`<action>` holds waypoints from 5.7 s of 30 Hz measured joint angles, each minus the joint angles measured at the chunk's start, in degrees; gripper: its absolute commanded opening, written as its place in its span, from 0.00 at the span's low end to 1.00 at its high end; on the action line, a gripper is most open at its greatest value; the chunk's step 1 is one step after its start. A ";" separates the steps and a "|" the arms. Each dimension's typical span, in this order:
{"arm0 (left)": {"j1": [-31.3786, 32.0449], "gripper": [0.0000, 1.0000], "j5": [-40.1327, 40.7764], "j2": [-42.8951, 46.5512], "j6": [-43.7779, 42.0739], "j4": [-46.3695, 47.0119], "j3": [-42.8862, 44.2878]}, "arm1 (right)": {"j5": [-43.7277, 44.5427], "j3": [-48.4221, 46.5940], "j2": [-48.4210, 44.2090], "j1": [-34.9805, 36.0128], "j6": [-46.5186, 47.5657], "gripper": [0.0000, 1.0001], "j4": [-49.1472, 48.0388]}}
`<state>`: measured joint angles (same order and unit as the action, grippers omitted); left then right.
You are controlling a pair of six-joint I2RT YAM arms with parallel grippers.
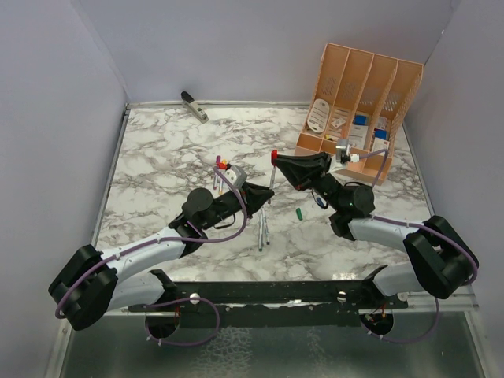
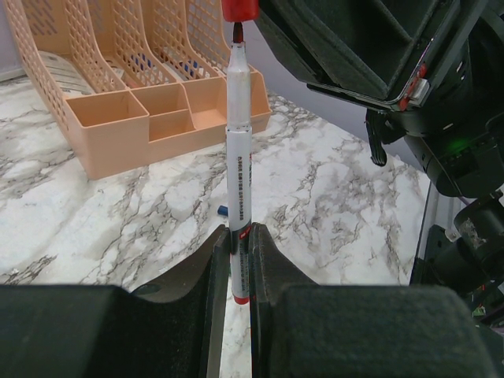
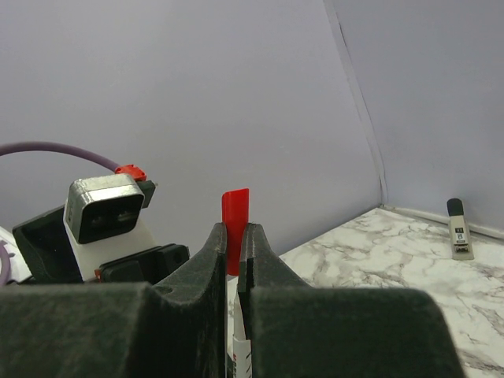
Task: Insert the pens into the pen caps
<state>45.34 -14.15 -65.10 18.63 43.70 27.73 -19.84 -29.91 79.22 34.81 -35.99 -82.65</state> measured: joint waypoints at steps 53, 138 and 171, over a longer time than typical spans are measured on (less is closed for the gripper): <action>-0.11 0.00 3.10 2.38 0.57 -5.68 4.44 | -1.09 0.83 1.81 -0.33 -2.95 0.01 -0.24; 0.04 0.00 11.96 2.78 -7.91 -8.72 4.61 | 6.86 2.19 2.60 5.75 6.80 0.01 2.16; -6.32 0.00 30.73 -6.54 -5.68 -29.33 17.00 | 30.27 1.55 -12.20 7.39 16.46 0.01 42.53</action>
<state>39.03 16.58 -71.64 12.95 14.37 44.73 10.44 -28.36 67.02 42.19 -19.53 -40.12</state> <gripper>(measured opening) 0.147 0.015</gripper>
